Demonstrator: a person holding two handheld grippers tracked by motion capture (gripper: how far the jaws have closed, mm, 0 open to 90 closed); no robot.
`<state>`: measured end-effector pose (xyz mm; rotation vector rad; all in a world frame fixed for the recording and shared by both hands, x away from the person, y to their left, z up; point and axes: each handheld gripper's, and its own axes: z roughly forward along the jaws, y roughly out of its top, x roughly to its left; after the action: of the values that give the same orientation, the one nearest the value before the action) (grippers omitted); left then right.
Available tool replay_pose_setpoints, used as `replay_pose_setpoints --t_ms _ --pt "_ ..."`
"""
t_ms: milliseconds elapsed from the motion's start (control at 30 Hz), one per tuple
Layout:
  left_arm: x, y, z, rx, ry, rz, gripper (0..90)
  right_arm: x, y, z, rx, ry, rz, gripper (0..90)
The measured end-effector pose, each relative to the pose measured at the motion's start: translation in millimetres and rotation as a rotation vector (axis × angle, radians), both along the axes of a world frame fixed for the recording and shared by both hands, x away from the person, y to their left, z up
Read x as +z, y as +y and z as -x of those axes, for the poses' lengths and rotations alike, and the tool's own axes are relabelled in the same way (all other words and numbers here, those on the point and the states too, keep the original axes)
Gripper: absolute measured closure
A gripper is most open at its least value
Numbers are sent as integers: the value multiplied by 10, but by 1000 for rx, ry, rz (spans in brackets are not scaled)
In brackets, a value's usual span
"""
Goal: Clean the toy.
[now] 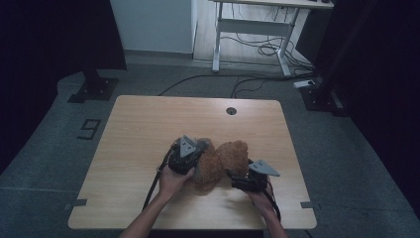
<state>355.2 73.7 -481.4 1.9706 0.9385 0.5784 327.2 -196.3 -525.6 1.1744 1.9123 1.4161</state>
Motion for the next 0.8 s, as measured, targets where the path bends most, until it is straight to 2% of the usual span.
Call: replay_pose_setpoints --t_ms 133,233,333,367,500,567,700,733,800 --pt "-29 2 157 -11 -32 8 793 151 -19 -102 18 21 -13 26" --pt "-37 32 232 -14 -33 38 793 231 9 -250 38 71 -10 0" --pt "-49 62 265 -18 -24 65 793 193 41 -357 83 135 -9 0" --pt "-50 69 273 -20 -22 69 792 160 42 -366 106 154 -15 41" --pt "-62 71 319 -33 -25 82 792 63 4 -295 124 141 -49 209" --pt "-49 55 352 -42 -28 88 791 50 -21 -246 130 139 -42 283" --pt "163 37 304 -69 29 127 789 -11 -27 -86 102 87 -13 369" --pt "233 5 288 -76 35 129 789 -29 -27 -61 93 77 -13 376" --pt "364 -102 270 -95 20 120 790 -81 -23 -2 67 45 -15 385"
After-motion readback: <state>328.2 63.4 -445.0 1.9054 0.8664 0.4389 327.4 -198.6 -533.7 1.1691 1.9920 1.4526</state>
